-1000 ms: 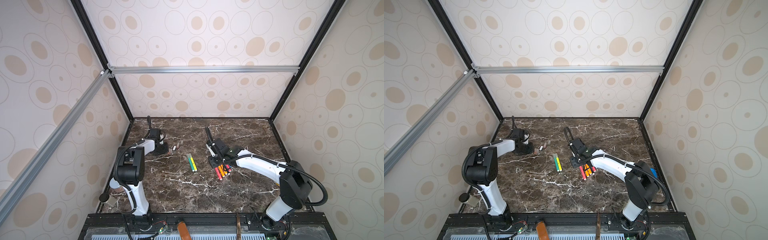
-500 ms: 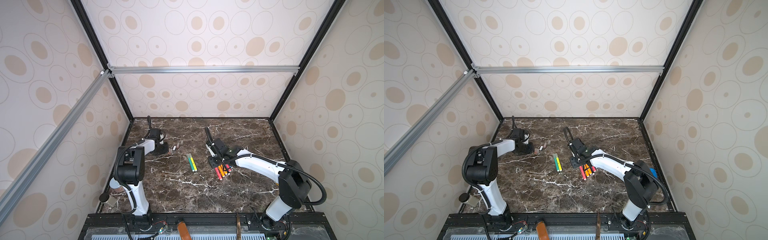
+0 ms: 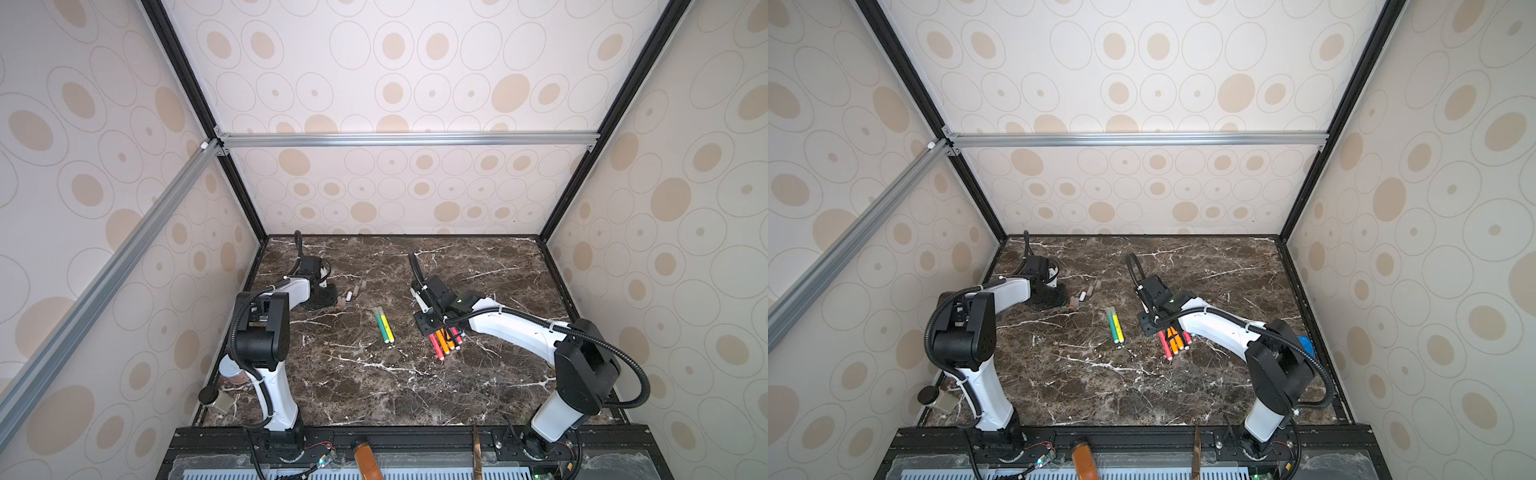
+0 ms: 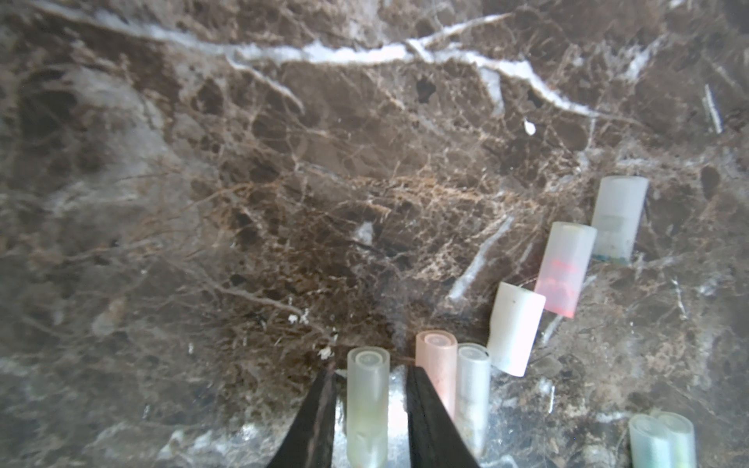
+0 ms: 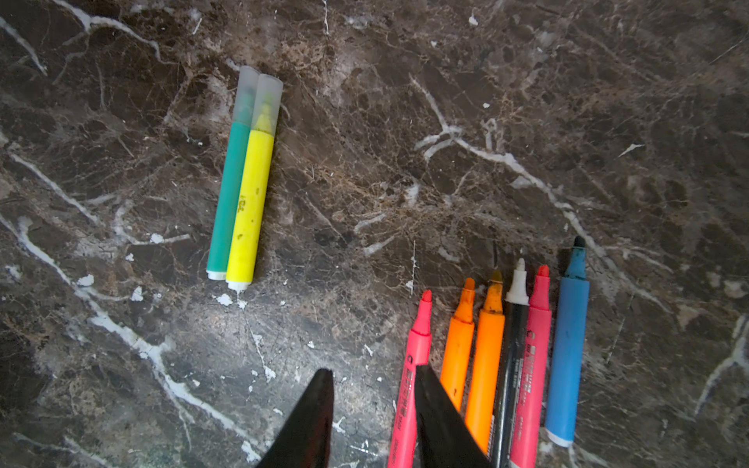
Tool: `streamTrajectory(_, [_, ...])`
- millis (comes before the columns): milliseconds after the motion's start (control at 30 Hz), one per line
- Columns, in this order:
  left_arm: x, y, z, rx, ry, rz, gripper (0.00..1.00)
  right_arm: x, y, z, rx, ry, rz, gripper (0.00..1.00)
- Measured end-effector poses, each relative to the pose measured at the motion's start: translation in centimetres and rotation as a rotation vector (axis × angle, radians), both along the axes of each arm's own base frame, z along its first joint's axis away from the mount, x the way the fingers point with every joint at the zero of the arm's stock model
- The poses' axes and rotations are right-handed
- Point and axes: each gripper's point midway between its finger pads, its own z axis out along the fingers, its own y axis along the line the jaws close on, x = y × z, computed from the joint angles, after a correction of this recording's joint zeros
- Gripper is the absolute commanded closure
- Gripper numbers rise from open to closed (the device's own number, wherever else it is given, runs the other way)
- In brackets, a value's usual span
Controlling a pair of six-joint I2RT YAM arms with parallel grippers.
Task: Remove pen caps from pens
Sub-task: Place the pen cap at the middle-left of the table, then pick up the pen from the center of the table.
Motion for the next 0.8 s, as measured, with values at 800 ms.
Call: streamTrajectory(800, [-1.1, -0.3, 15.9, -0.035, -0.361, 0.000, 0.55, 0.3, 5.0, -1.7, 0.053, 0.102, 0.061, 0.56])
